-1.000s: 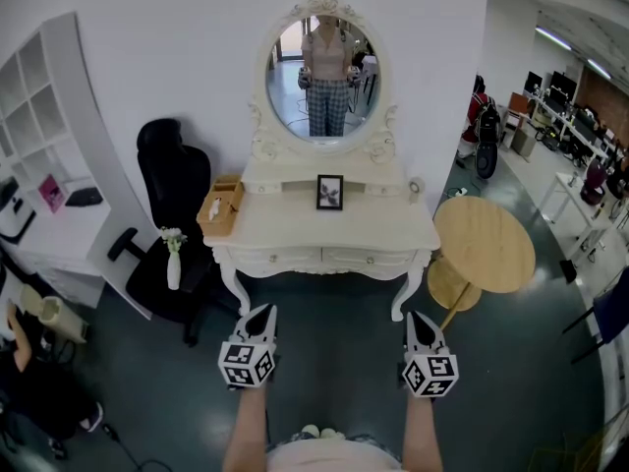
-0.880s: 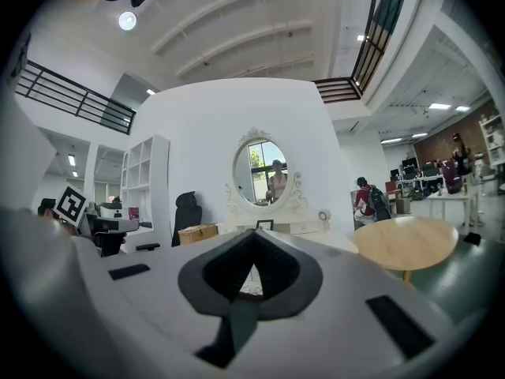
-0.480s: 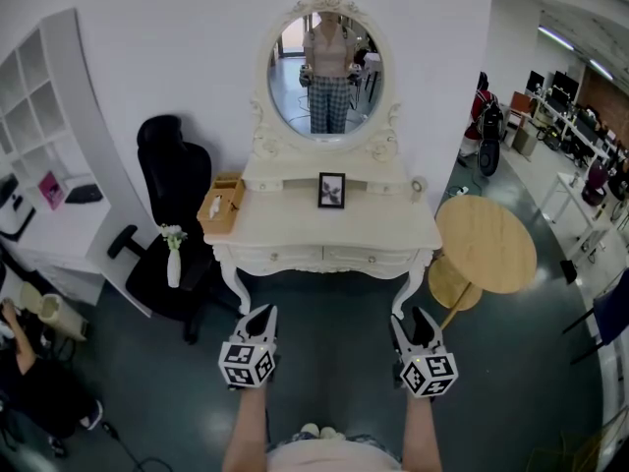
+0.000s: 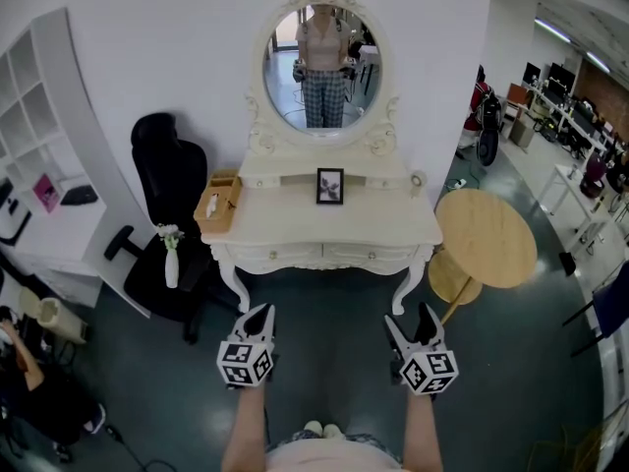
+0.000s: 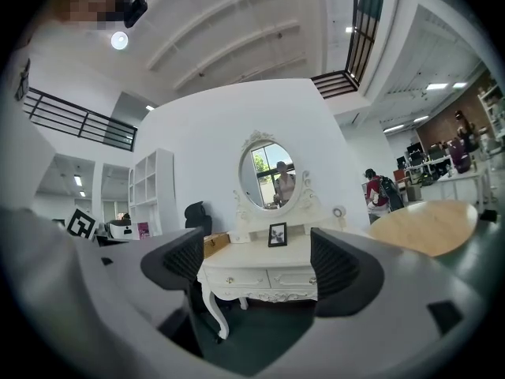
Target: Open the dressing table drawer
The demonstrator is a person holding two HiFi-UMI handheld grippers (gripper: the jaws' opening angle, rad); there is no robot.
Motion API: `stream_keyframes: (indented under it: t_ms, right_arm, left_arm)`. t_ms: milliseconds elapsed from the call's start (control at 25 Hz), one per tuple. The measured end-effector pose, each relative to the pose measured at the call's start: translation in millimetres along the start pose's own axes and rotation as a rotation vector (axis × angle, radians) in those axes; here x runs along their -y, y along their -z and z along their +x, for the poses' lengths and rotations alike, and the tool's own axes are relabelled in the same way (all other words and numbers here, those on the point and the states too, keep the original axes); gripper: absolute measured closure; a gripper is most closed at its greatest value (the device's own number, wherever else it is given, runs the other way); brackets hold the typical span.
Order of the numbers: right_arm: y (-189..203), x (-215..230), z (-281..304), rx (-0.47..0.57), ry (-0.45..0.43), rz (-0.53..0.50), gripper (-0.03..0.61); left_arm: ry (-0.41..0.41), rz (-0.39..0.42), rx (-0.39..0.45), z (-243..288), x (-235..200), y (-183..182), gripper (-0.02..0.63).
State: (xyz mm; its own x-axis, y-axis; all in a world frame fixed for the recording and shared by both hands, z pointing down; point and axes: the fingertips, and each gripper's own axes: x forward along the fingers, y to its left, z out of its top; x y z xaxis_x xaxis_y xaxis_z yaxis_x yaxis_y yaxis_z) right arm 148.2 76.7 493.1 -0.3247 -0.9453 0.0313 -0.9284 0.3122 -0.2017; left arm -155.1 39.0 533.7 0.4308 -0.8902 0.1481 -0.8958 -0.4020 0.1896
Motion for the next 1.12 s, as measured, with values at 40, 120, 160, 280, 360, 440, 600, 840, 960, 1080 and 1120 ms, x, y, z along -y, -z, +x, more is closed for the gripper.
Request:
stream_keyframes:
  t_ms: [40, 120, 160, 280, 360, 440, 600, 840, 960, 1080, 1120]
  right_arm:
    - [0.8, -0.8, 1.8, -0.003, 0.001, -0.004, 0.16]
    - [1.4, -2.0, 6.9, -0.008, 0.004, -0.015, 0.153]
    - [1.3, -2.0, 9.1, -0.008, 0.007, -0.016, 0.15]
    - [4.5, -1.5, 12.5, -0.001, 0.022, -0.007, 0.149]
    - [8.1, -2.7, 13.2, 0.001, 0.031, -0.004, 0.149]
    - [10.1, -4.0, 14.8, 0.005, 0.037, -0.004, 0.149]
    - [12.1, -2.9, 22.0, 0.006, 0.042, -0.009, 0.149]
    - [11.8, 5.5, 47.7, 0.006, 0.052, -0.016, 0.149]
    - [14.2, 16.8, 67.9, 0.004, 0.054, -0.008, 0.149]
    - [15.3, 32.6, 96.3, 0.005, 0.053, -0.003, 0.149]
    - [15.5, 38.6, 108.6, 0.005, 0.052, -0.001, 0.149]
  left_arm:
    - [0.003, 0.001, -0.001, 1.5, -2.1, -0.4, 0.586]
    - [0.007, 0.004, -0.001, 5.9, -6.5, -2.7, 0.587]
    - [0.011, 0.007, -0.001, 8.3, -8.0, -4.0, 0.587]
    - [0.026, 0.017, -0.002, 12.8, -11.3, -2.8, 0.586]
    - [0.037, 0.019, -0.007, 14.7, -13.0, 1.1, 0.588]
    - [0.049, 0.021, -0.017, 18.1, -14.0, 5.5, 0.587]
    - [0.059, 0.032, -0.024, 26.1, -18.6, 6.3, 0.586]
    - [0.061, 0.027, -0.014, 52.5, -30.5, -0.1, 0.586]
    - [0.065, 0.022, -0.024, 76.1, -35.5, 2.1, 0.588]
    - [0.065, 0.027, -0.023, 106.7, -42.6, -1.1, 0.587]
    - [0.063, 0.03, -0.022, 118.5, -46.4, -2.3, 0.587]
